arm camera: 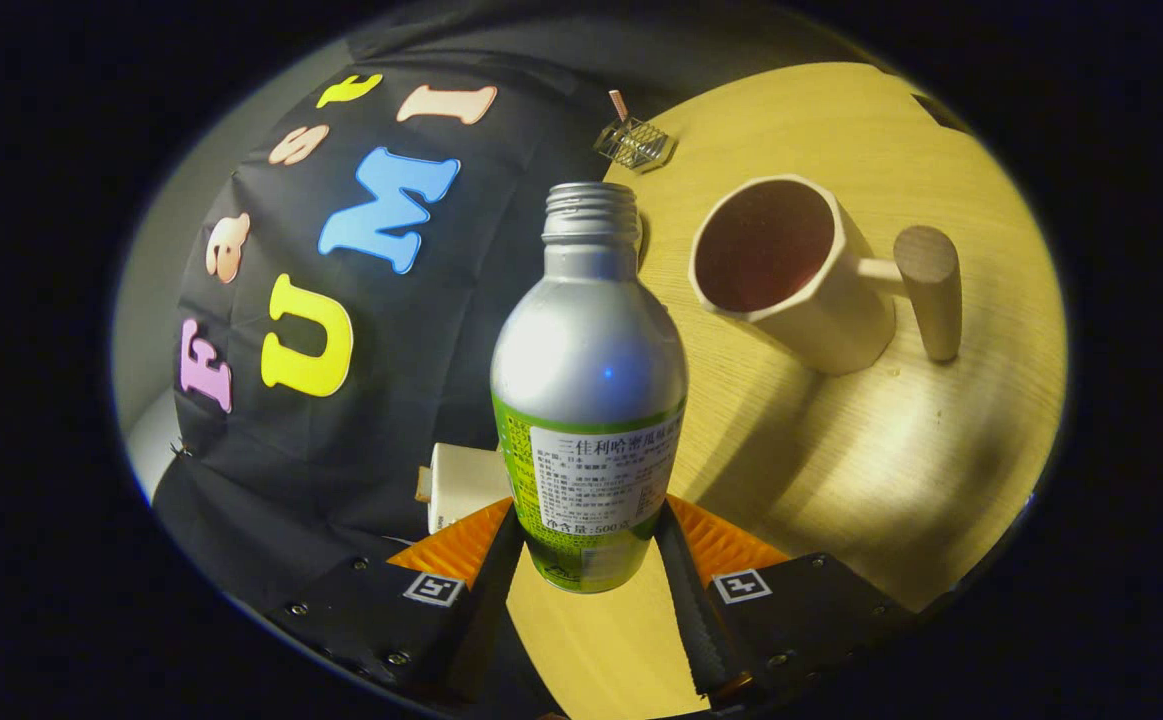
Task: Take the bottle from table, then pour the juice into the cup, finally place the bottle on the coaster
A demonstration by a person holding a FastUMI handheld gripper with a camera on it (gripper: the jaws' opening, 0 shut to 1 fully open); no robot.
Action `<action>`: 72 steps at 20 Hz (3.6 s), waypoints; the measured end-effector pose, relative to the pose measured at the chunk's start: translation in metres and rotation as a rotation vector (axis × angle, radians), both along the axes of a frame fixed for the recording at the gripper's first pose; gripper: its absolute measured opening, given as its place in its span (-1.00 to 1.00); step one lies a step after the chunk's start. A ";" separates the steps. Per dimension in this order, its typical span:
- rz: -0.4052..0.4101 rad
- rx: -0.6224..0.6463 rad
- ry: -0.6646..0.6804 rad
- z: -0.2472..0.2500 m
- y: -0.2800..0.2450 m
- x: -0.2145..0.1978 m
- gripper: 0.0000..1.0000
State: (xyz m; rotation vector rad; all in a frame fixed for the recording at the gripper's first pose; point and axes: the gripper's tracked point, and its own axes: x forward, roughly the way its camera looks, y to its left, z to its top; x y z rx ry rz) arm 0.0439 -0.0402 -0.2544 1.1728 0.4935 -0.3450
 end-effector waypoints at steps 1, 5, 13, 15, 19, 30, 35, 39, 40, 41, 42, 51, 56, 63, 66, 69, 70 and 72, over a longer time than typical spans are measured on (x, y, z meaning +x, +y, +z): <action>0.003 -0.029 0.008 -0.002 0.001 0.000 0.51; 0.034 -0.168 0.034 -0.007 0.003 0.005 0.51; 0.084 -0.454 0.110 -0.013 -0.006 0.015 0.51; 0.085 -0.481 0.103 -0.008 -0.002 0.020 0.51; 0.109 -0.567 0.119 -0.014 0.003 0.036 0.51; 0.205 -0.808 0.152 -0.015 -0.004 0.092 0.51; 0.207 -0.859 0.160 -0.023 -0.014 0.110 0.51; 0.233 -0.900 0.173 -0.036 -0.016 0.119 0.51; 0.243 -0.913 0.180 -0.039 -0.016 0.120 0.51; 0.250 -0.927 0.187 -0.043 -0.017 0.121 0.51; 0.257 -0.938 0.193 -0.047 -0.017 0.123 0.51; 0.292 -0.981 0.219 -0.067 -0.023 0.127 0.53; 0.306 -1.000 0.212 -0.069 -0.023 0.127 0.53; 0.341 -1.015 0.214 -0.072 -0.020 0.119 0.97; 0.345 -0.999 0.181 -0.062 -0.013 0.111 0.97; 0.347 -1.009 0.132 -0.039 -0.009 0.100 0.97; 0.347 -1.015 0.117 -0.029 -0.008 0.096 0.97; 0.341 -1.031 0.078 -0.004 -0.007 0.087 0.97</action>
